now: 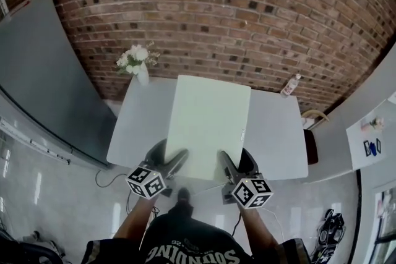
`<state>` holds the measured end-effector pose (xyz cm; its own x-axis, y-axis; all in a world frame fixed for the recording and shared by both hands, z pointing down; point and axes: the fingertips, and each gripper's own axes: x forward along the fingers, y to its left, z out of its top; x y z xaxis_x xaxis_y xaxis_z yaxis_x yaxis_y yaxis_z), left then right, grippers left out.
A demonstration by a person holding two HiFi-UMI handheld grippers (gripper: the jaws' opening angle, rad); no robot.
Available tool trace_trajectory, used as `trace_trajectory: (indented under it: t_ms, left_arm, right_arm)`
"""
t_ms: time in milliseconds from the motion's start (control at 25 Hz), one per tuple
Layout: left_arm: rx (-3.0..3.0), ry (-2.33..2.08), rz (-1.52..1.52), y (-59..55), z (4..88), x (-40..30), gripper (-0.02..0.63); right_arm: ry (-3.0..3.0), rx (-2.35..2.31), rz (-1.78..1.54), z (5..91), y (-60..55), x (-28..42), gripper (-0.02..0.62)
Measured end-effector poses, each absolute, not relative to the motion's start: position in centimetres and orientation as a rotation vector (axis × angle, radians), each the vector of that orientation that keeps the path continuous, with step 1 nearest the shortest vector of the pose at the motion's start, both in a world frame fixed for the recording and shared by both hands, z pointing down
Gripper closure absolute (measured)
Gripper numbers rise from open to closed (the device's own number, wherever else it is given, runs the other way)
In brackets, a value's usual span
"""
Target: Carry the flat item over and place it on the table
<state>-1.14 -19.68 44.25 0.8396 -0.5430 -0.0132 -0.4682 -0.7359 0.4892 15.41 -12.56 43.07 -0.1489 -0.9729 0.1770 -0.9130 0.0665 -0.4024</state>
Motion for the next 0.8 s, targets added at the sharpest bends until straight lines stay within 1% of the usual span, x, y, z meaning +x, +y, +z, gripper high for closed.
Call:
trace_trajectory:
  t_ms: [360, 800]
  left_arm:
    - [2.524, -0.707, -0.219, -26.5, 44.3, 0.0, 0.221]
    - [2.534, -0.749, -0.18, -31.0, 44.6, 2.3, 0.221]
  right_arm:
    - [2.179, -1.994, -0.646, 42.7, -19.0, 16.3, 0.273]
    - [2.182, -1.947, -0.667, 43.7, -23.8, 18.9, 0.275]
